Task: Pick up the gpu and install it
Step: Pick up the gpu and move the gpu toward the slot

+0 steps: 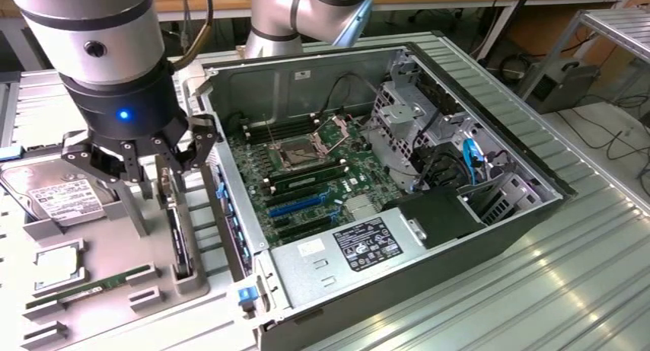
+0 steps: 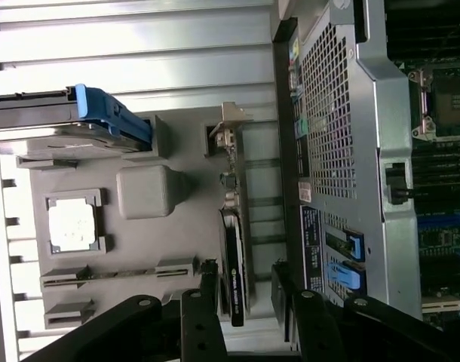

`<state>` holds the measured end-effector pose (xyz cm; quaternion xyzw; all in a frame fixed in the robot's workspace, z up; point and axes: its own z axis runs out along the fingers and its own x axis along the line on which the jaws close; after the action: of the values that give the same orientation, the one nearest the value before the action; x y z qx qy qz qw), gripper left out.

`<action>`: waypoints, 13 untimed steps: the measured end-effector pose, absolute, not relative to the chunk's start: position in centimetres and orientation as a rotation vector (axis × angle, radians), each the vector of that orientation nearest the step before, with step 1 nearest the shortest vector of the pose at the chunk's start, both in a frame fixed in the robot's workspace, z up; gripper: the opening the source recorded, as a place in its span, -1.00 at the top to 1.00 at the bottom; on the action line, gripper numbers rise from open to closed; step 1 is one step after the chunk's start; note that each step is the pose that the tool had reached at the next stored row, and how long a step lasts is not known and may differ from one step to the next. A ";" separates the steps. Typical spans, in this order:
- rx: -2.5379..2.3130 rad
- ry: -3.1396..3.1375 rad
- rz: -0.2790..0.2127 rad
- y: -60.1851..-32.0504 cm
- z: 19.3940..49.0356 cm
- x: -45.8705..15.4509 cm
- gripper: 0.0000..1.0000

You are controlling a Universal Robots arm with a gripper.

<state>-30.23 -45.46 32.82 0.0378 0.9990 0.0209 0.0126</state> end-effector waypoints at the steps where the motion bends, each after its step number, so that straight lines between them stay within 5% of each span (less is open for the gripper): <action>1: 0.118 3.114 0.065 -45.5 32.5 -30.2 0.15; 13: 0.116 3.114 0.065 -45.4 30.2 -30.3 0.15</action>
<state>-30.28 -45.42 30.20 0.0373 0.9990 0.0209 0.0126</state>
